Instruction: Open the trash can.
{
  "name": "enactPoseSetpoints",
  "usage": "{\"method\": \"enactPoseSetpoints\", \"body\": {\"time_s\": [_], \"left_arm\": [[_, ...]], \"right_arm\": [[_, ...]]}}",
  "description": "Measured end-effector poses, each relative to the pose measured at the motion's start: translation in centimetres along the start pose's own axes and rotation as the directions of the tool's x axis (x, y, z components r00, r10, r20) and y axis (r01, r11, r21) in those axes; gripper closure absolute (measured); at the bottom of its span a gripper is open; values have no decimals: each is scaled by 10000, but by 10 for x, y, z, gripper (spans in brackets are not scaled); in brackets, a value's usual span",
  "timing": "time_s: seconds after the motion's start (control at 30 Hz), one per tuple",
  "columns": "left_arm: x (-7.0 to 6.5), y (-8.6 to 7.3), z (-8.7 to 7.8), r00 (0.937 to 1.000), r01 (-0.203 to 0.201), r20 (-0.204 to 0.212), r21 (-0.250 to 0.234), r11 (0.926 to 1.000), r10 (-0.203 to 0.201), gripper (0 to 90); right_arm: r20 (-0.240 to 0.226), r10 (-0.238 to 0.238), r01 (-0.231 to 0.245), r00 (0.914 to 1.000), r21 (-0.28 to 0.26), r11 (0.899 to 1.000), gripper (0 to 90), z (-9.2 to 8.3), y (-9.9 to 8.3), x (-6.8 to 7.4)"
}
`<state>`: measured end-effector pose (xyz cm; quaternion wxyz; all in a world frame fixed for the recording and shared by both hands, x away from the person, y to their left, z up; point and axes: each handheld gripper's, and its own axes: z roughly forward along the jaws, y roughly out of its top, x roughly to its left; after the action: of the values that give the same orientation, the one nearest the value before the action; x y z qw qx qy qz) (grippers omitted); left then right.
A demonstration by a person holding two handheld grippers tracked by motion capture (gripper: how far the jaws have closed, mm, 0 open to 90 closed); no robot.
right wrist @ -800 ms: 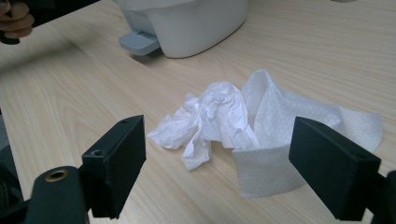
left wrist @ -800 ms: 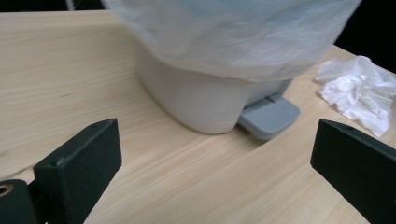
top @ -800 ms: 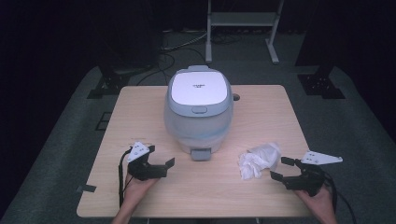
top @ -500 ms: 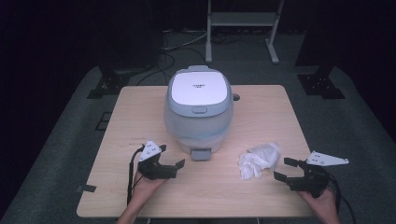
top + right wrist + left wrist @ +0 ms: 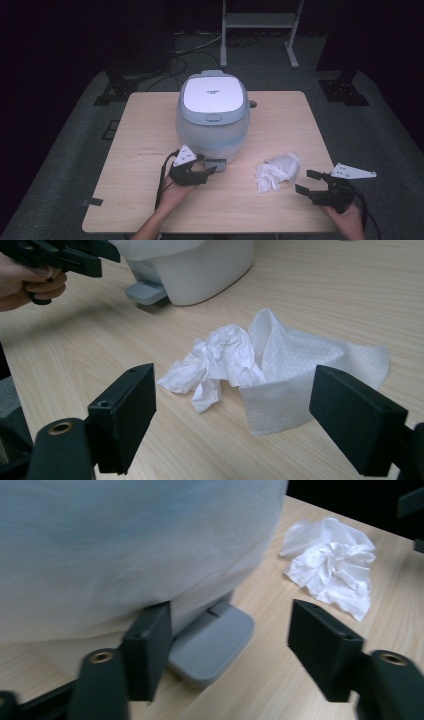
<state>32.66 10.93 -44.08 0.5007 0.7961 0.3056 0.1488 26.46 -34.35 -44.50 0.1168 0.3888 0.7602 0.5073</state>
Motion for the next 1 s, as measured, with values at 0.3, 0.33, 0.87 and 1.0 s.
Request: {"method": "enactPoseSetpoints", "body": {"time_s": [0.3,0.33,0.87,1.0], "left_arm": [[-5,-4,19,9996,-295,-19,563,9980,296,624],[-4,-5,21,9996,-277,-44,535,9982,280,642],[-8,-16,35,9954,-540,-762,630,9966,587,791],[-12,-16,37,9916,-813,-944,719,9941,879,804]], "right_arm": [[31,-59,59,10000,24,10000,176,-1,0,3],[25,-59,59,10000,26,10000,175,-1,0,4],[89,-314,310,9995,419,9986,176,9,5,8],[184,-316,305,9993,573,9979,177,11,5,7]]}}
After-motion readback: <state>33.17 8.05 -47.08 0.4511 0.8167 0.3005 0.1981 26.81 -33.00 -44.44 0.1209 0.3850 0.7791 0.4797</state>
